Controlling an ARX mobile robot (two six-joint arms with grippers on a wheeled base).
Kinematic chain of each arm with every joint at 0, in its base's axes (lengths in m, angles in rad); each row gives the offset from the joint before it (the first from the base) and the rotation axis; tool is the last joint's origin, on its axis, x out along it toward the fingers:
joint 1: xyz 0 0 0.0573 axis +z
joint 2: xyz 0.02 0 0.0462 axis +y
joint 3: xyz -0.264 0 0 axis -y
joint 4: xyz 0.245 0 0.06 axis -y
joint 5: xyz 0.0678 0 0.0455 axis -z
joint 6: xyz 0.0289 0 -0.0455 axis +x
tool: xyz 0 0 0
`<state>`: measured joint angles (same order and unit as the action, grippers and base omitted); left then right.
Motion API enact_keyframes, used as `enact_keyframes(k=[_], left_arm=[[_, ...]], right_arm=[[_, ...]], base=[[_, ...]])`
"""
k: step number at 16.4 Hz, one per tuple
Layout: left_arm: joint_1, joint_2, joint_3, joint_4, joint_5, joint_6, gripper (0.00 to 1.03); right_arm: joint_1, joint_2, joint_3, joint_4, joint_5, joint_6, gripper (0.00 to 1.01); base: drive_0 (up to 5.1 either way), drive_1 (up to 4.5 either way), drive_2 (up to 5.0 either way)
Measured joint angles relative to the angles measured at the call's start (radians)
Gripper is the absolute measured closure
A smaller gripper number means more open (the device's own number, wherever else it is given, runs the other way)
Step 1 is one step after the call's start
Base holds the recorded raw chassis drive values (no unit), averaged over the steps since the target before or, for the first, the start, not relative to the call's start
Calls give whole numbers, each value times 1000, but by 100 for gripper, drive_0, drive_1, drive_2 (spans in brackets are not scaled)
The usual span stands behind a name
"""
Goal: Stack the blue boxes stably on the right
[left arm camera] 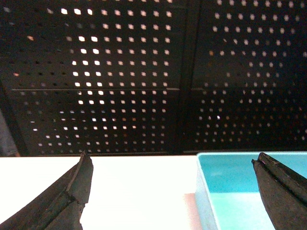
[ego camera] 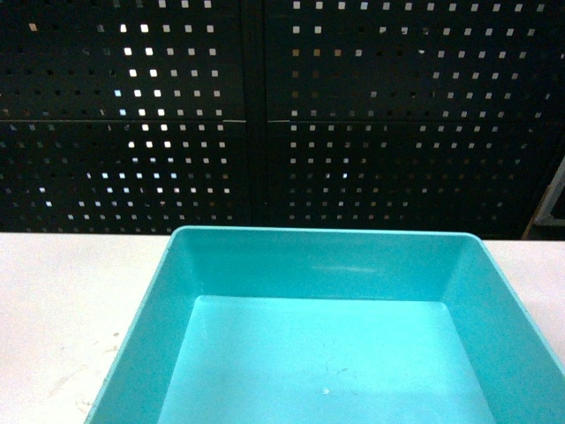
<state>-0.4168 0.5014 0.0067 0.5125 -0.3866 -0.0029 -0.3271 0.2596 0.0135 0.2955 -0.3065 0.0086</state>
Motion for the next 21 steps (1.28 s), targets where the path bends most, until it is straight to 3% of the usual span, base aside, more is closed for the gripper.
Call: enact_keyframes(k=[1,2,4,6,10,11,12,13,14,15,21], left_arm=[[-43,204,28,105,-3,41,5],[-58,319,103,88,35,61,5],[-64,477,351,29,58,84,5],[-41,591,451,-3,54,83,5],[-26,635,480,-16,53,82,5],[-6,677,510,-49,54,80,5],[15,710,535,-83,51,69,5],[33,804,606,-222,52,64,5],[27,901,670,-331,73,3,5],[-16,1014,729,-344,40,-24,5],[-27,1073,726,-312,-5,-24,5]], right_arm=[[1,159,12,127,-45,2,3],[21,284,58,195,-58,3,3],[122,481,211,179,-42,-31,3],[219,588,283,143,0,-82,3],[259,632,312,143,21,-99,3],[295,677,353,106,32,-111,3],[331,725,384,96,66,-130,3],[417,887,515,3,148,-180,3],[480,1054,576,7,224,-195,3],[489,1200,542,99,255,-185,3],[475,1261,510,144,255,-175,3]], base=[[0,0,0],[0,0,0],[0,0,0],[0,0,0],[0,0,0],[0,0,0],[0,0,0],[0,0,0],[0,0,0],[0,0,0],[0,0,0]])
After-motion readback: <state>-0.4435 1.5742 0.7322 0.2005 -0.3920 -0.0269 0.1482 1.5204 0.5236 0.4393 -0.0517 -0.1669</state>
